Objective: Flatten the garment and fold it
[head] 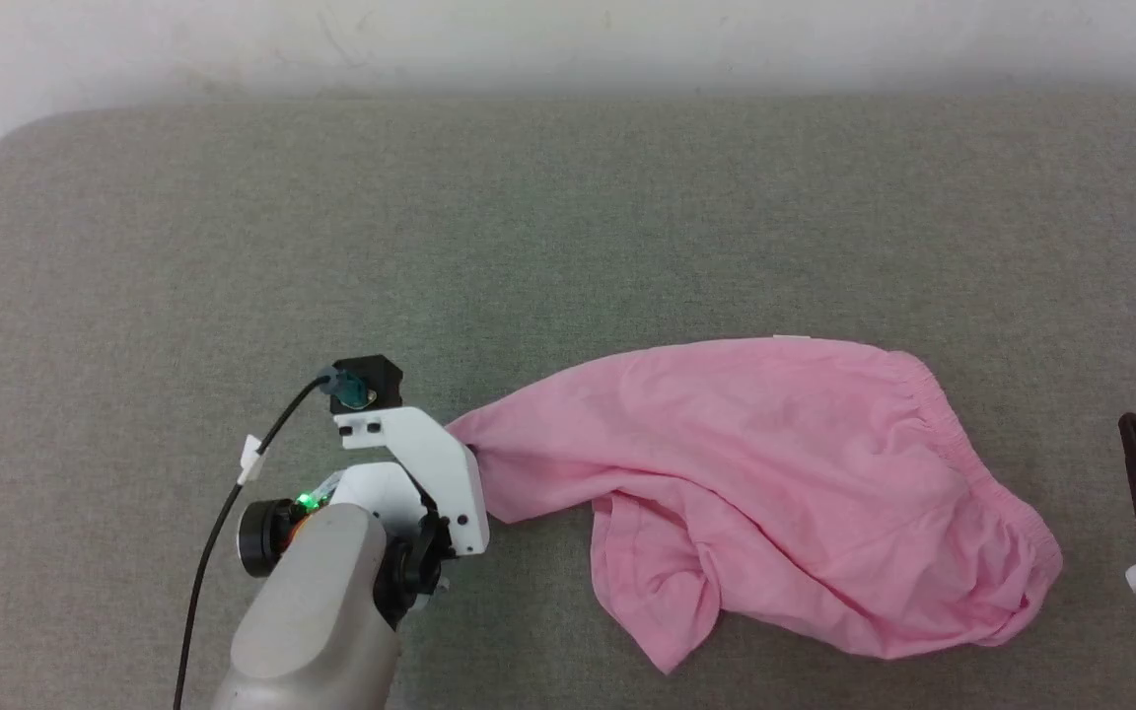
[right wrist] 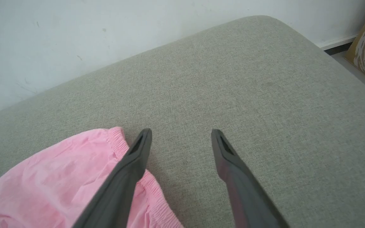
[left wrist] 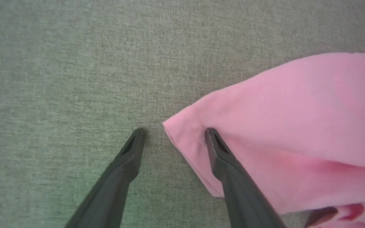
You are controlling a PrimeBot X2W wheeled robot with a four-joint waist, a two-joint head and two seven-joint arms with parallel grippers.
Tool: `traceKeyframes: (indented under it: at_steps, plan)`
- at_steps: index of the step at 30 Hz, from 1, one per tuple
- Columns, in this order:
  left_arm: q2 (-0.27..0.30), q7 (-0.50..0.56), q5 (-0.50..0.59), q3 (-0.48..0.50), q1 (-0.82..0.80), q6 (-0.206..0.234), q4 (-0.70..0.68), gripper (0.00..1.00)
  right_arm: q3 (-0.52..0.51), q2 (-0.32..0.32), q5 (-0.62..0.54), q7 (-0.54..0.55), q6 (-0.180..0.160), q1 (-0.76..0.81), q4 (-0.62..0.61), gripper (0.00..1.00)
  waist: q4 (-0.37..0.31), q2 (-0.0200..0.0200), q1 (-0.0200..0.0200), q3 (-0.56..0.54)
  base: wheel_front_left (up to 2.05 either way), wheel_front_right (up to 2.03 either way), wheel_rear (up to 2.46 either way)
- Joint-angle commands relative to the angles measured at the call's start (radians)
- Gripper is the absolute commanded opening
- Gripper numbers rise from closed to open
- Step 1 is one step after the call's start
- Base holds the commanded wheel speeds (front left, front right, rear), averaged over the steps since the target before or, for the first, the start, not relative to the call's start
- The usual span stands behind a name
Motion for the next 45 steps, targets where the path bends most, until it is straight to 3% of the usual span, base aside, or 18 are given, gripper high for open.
traceKeyframes:
  at_steps: [1, 2, 9, 14, 18, 25, 35, 36, 37, 38, 45]
  plan:
    - [-0.004, 0.01, -0.016, -0.007, 0.01, -0.014, 0.023, 0.54, 0.002, 0.003, -0.001, -0.008, -0.001, -0.014, 0.003, 1.0, -0.003, 0.0, 0.0, 0.006, 0.0, 0.0, 0.0]
    - [-0.007, 0.008, -0.024, -0.011, 0.015, -0.027, 0.026, 0.01, 0.008, 0.003, -0.011, -0.007, -0.001, -0.015, 0.003, 1.0, -0.003, 0.0, 0.0, 0.007, 0.0, 0.0, 0.0]
    - [-0.024, -0.135, -0.111, 0.034, 0.068, -0.068, -0.061, 0.0, 0.129, -0.044, -0.103, 0.006, -0.001, -0.1, 0.028, 1.0, -0.007, 0.0, 0.0, 0.015, 0.0, 0.0, 0.0]
    - [-0.028, -0.224, -0.143, 0.068, 0.124, -0.063, -0.2, 0.0, 0.271, -0.109, -0.148, 0.075, -0.001, -0.247, 0.153, 1.0, 0.008, 0.0, 0.0, 0.032, 0.0, 0.0, 0.0]
    - [-0.028, -0.224, -0.141, 0.052, 0.16, -0.055, -0.287, 0.0, 0.383, -0.163, -0.18, 0.146, -0.001, -0.346, 0.307, 1.0, 0.043, 0.0, 0.0, 0.05, 0.0, 0.0, 0.0]
    - [-0.032, -0.218, -0.145, 0.005, 0.177, -0.044, -0.346, 0.0, 0.497, -0.203, -0.22, 0.181, -0.001, -0.424, 0.529, 1.0, 0.089, 0.0, 0.0, 0.083, 0.0, 0.0, 0.0]
    - [-0.036, -0.238, -0.173, -0.032, 0.171, -0.034, -0.363, 0.0, 0.617, -0.242, -0.209, 0.163, -0.001, -0.479, 0.673, 1.0, 0.095, 0.0, 0.0, 0.104, 0.0, 0.0, 0.0]
    - [-0.036, -0.241, -0.175, -0.034, 0.172, -0.033, -0.364, 0.0, 0.629, -0.246, -0.202, 0.165, -0.001, -0.485, 0.686, 0.33, 0.095, 0.0, 0.0, 0.104, 0.0, 0.0, 0.0]
    - [-0.036, -0.244, -0.178, -0.034, 0.171, -0.034, -0.366, 0.0, 0.641, -0.249, -0.189, 0.166, -0.001, -0.493, 0.695, 0.04, 0.095, 0.0, 0.0, 0.103, 0.0, 0.0, 0.0]
    - [-0.036, -0.246, -0.181, -0.033, 0.17, -0.035, -0.366, 0.0, 0.652, -0.254, -0.174, 0.17, -0.001, -0.501, 0.701, 0.0, 0.095, 0.0, 0.0, 0.102, 0.0, 0.0, 0.0]
    - [-0.01, -0.292, -0.191, 0.012, 0.085, -0.061, -0.371, 0.0, 0.642, -0.268, -0.019, 0.147, -0.001, -0.606, 0.672, 0.0, 0.087, 0.0, 0.0, 0.083, 0.0, 0.0, 0.0]
